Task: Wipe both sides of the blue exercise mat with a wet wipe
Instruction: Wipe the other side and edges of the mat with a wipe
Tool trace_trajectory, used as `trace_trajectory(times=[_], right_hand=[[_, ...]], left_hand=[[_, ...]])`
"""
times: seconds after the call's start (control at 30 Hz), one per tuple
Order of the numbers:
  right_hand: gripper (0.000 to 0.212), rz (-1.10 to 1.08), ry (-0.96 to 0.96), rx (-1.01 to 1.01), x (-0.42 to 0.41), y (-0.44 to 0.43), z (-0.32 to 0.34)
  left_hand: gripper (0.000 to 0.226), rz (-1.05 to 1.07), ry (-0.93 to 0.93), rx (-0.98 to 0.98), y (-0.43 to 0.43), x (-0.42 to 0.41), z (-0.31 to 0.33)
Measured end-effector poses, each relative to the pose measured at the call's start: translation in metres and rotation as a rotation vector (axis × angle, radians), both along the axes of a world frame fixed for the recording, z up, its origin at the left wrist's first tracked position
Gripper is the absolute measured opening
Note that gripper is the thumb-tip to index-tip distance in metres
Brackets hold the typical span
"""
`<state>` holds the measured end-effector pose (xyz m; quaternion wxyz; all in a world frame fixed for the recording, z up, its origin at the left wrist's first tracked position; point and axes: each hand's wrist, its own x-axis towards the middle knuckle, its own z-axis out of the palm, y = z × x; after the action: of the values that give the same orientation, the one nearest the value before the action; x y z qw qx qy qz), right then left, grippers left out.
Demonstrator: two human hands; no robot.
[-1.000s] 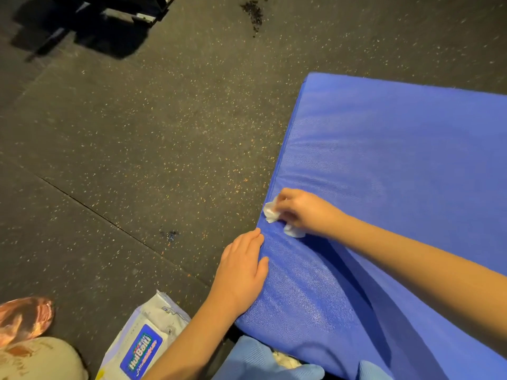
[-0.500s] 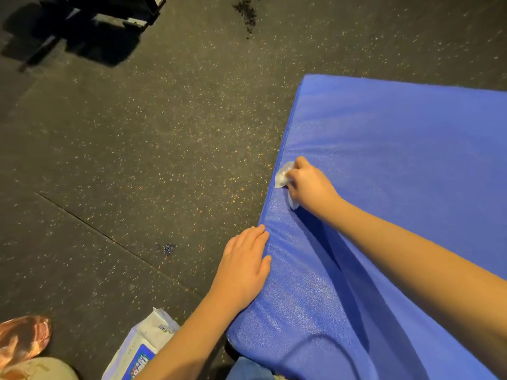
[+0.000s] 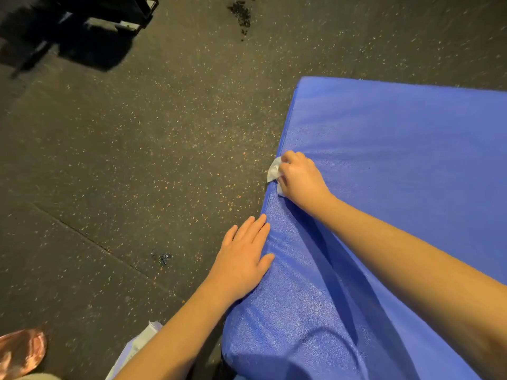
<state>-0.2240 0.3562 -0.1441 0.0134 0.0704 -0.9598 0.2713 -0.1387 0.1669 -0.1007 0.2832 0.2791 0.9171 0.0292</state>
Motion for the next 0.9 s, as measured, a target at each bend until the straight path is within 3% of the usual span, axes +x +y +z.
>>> trace_trajectory(times=[0.17, 0.33, 0.37, 0.47, 0.57, 0.63, 0.7, 0.8, 0.9], right_hand=[[0.014, 0.369, -0.017, 0.057, 0.026, 0.018, -0.009], [0.013, -0.016, -0.039, 0.08, -0.004, 0.041, -0.007], [0.007, -0.01, -0.065, 0.095, 0.0, 0.035, -0.007], [0.008, 0.293, -0.179, 0.201, 0.017, 0.026, -0.005], [0.014, 0.35, -0.077, 0.358, 0.001, 0.045, 0.008], [0.03, 0.168, 0.0, 0.356, -0.016, 0.054, 0.007], [0.038, 0.045, 0.021, 0.223, -0.018, 0.052, -0.002], [0.037, 0.132, 0.052, 0.173, -0.004, 0.05, -0.012], [0.033, 0.119, 0.119, 0.278, -0.012, 0.073, -0.015]], left_hand=[[0.063, -0.06, -0.022, -0.068, 0.006, -0.006, 0.0], [0.068, -0.232, -0.065, -0.232, 0.01, -0.021, 0.016], [0.069, -0.261, -0.09, -0.259, 0.011, -0.024, 0.021], [0.067, -0.345, -0.166, -0.306, 0.015, -0.036, 0.033], [0.062, -0.373, -0.241, -0.358, 0.024, -0.048, 0.04], [0.055, -0.332, -0.212, -0.321, 0.035, -0.057, 0.038], [0.05, -0.23, -0.089, -0.199, 0.05, -0.069, 0.029], [0.049, 0.016, 0.123, 0.003, 0.075, -0.083, 0.002], [0.05, 0.289, 0.153, 0.141, 0.098, -0.075, -0.028]])
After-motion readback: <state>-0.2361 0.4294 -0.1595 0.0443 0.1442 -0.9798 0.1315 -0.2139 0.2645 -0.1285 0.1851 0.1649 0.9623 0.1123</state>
